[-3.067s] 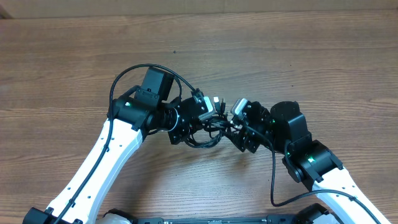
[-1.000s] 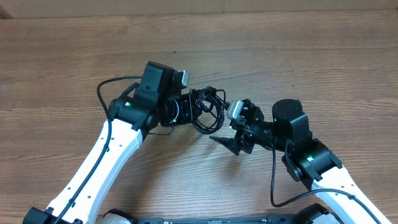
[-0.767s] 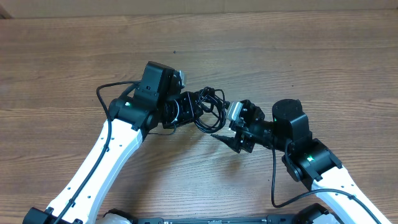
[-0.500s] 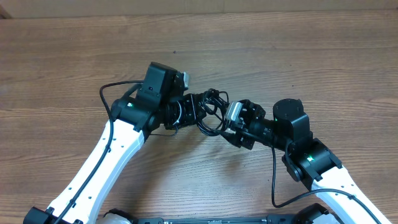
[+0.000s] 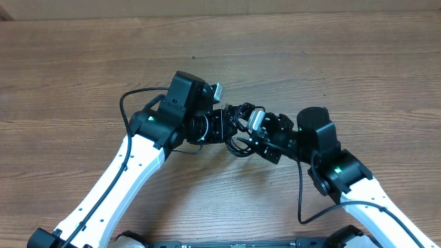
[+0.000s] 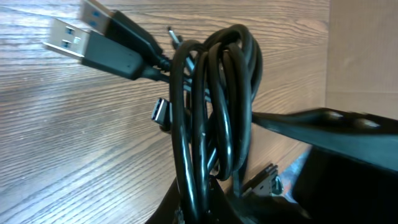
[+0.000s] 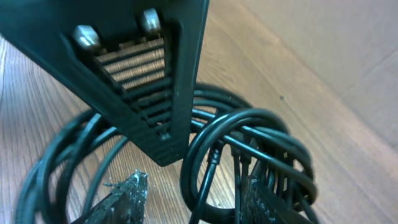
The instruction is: Untangle cables
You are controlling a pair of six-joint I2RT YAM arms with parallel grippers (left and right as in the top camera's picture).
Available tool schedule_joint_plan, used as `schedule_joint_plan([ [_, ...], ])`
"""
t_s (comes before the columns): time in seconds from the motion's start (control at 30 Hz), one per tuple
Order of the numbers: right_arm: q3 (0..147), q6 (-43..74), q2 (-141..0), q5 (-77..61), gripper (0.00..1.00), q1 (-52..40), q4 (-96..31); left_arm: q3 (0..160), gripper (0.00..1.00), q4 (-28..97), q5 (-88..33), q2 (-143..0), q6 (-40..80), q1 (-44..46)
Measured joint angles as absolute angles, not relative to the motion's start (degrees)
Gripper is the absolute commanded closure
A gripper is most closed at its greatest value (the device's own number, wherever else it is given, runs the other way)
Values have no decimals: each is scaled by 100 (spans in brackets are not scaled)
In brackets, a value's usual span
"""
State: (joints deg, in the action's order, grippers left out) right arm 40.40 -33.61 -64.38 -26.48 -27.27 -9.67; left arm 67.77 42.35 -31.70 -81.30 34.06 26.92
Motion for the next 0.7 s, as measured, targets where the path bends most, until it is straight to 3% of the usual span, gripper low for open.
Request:
schedule_joint_plan([
  [0.7,4042,-3256,-6654,-2589,64,-2724,-648,6777,96,4106,-3369,-8145,4510,2692],
])
